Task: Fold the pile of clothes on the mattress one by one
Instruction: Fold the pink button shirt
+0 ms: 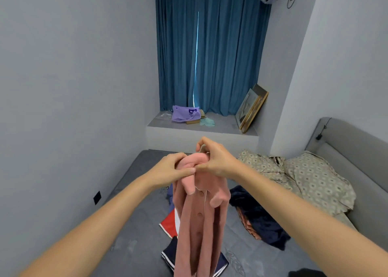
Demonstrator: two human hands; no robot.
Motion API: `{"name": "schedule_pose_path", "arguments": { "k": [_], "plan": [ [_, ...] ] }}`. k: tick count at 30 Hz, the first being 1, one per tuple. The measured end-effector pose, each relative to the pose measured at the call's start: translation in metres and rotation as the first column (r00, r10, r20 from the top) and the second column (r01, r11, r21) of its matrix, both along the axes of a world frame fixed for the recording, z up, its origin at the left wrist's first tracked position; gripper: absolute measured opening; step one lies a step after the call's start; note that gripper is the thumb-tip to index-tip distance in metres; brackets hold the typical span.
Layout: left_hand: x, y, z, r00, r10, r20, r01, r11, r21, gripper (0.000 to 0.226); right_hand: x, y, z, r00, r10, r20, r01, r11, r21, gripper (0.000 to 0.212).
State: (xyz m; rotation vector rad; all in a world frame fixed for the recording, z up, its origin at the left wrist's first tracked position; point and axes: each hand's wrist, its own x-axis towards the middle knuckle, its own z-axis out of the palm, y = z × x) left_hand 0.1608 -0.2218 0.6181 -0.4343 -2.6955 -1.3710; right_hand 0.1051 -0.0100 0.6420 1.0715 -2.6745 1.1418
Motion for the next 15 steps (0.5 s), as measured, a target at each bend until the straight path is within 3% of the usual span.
{"name": "schedule_pose_path", "arguments": {
  "k": [2, 5, 10, 15],
  "plan": [
    [-0.001, -0.004, -0.004, 0.995, 0.025, -0.095, -0.029, 0.999, -0.046, 0.028, 0.005, 0.002, -0.001, 1.0, -0.025, 0.009, 0.025, 0.999, -0.022, 0.054],
    [-0.005, -0.011, 0.004, 0.986, 0.062, -0.154, -0.062, 0.998, 0.004, 0.027, 0.013, 0.023, -0.017, 0.992, -0.102, 0.077, 0.106, 0.994, -0.038, 0.056],
    [0.004, -0.01, 0.019, 0.972, 0.05, -0.231, -0.045, 0.999, 0.027, 0.039, 0.023, 0.05, -0.065, 0.973, -0.116, 0.2, 0.116, 0.993, 0.012, 0.032],
    [0.009, -0.026, 0.041, 0.978, 0.034, -0.206, -0.048, 0.997, -0.063, 0.042, 0.022, 0.072, -0.038, 0.978, -0.03, 0.208, 0.054, 0.992, -0.111, 0.05]
  ]
}}
